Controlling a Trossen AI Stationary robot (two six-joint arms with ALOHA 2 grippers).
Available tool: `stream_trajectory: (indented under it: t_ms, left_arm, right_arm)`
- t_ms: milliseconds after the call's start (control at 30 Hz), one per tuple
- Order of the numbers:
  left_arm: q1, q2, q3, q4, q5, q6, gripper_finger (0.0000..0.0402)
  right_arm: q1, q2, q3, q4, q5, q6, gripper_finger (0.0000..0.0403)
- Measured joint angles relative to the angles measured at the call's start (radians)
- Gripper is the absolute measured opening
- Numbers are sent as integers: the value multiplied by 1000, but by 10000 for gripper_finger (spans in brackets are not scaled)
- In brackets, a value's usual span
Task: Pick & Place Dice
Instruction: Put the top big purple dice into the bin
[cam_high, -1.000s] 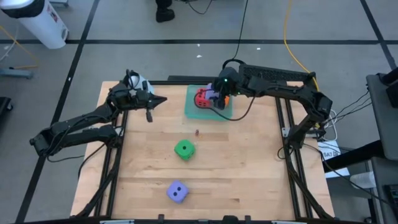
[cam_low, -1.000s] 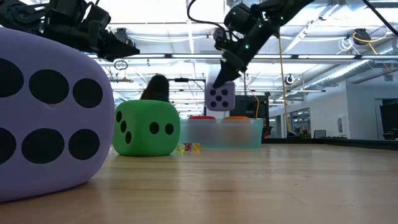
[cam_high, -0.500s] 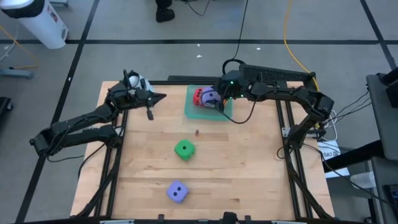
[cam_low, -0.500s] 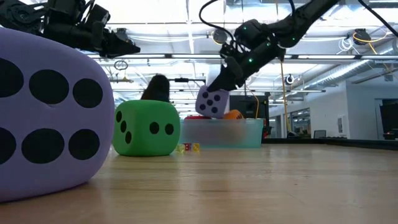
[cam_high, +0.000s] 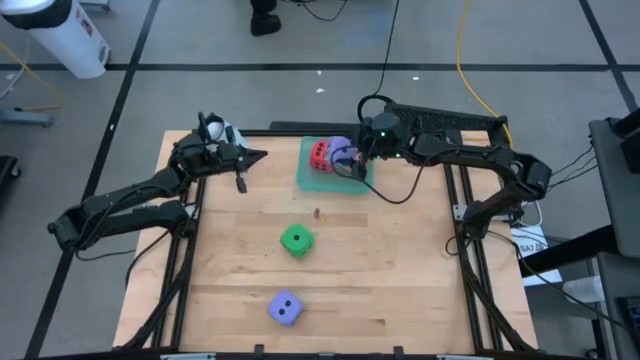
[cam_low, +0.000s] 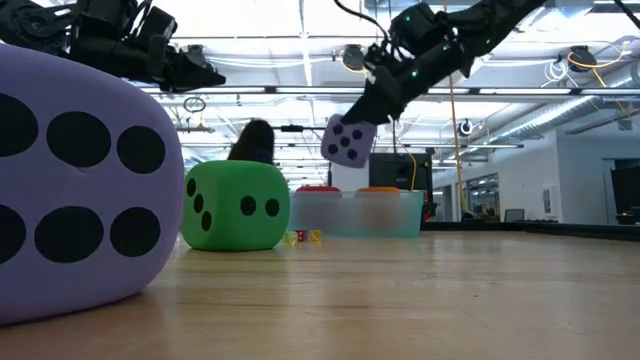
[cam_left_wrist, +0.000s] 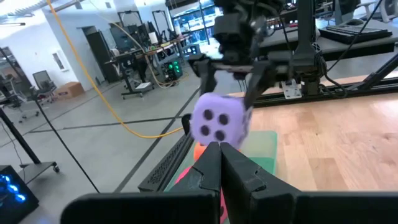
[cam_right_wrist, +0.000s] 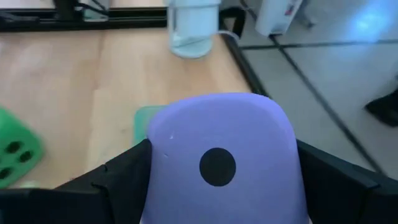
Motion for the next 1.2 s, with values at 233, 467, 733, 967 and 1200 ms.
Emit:
stream_trajectory:
  t_ms: [233, 467, 733, 967, 1200]
  left_arm:
    - [0, 0, 0, -4, 0, 0, 3]
    - [0, 0, 0, -2, 0, -1, 3]
    - [0, 0, 0, -3, 0, -11, 3]
    - [0, 0, 0, -26, 0, -9, 3]
    - [0, 0, 0, -30, 0, -11, 3]
  right_arm:
    - [40, -7, 0, -176, -16, 58, 322]
    - [42, 1, 0, -287, 65, 39, 322]
    - [42, 48, 1, -341, 91, -9, 322]
    - [43, 128, 1, -348, 114, -34, 322]
    - [42, 161, 5, -328, 114, -38, 359]
